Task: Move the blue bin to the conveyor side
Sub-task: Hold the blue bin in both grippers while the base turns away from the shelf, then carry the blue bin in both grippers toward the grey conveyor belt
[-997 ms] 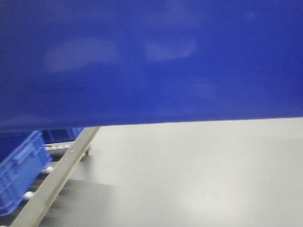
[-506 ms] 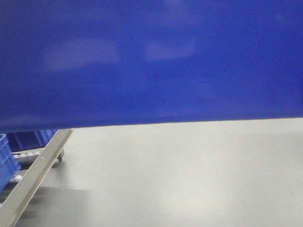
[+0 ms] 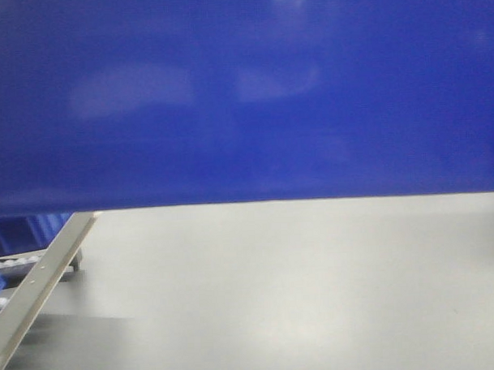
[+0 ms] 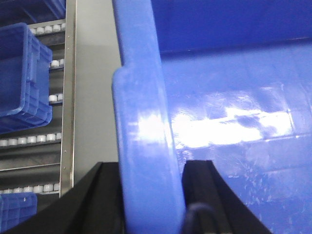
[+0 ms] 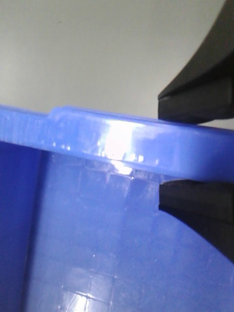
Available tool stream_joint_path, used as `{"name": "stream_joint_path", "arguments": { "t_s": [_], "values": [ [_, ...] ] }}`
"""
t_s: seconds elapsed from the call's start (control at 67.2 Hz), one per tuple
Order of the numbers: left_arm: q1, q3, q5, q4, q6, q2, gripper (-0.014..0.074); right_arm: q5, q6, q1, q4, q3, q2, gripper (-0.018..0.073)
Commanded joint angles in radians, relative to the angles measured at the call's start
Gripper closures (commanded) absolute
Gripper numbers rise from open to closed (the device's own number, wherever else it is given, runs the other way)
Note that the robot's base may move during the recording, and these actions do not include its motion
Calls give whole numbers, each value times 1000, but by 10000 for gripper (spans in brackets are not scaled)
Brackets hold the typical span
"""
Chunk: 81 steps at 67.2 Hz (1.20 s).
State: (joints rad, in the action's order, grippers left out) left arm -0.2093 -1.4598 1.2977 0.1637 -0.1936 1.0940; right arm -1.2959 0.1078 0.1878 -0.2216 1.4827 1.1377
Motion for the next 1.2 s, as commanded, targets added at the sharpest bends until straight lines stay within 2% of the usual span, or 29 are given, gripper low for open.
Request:
{"name": "stream_joint_path", "arguments": {
  "t_s": [0.0, 1.19],
  "values": [
    [-7, -15, -77, -18, 11, -15, 604, 75, 24, 6, -37, 9, -20, 637],
    [-7, -15, -77, -18, 11, -15, 604, 75, 24, 6, -37, 9, -20, 637]
  ]
}}
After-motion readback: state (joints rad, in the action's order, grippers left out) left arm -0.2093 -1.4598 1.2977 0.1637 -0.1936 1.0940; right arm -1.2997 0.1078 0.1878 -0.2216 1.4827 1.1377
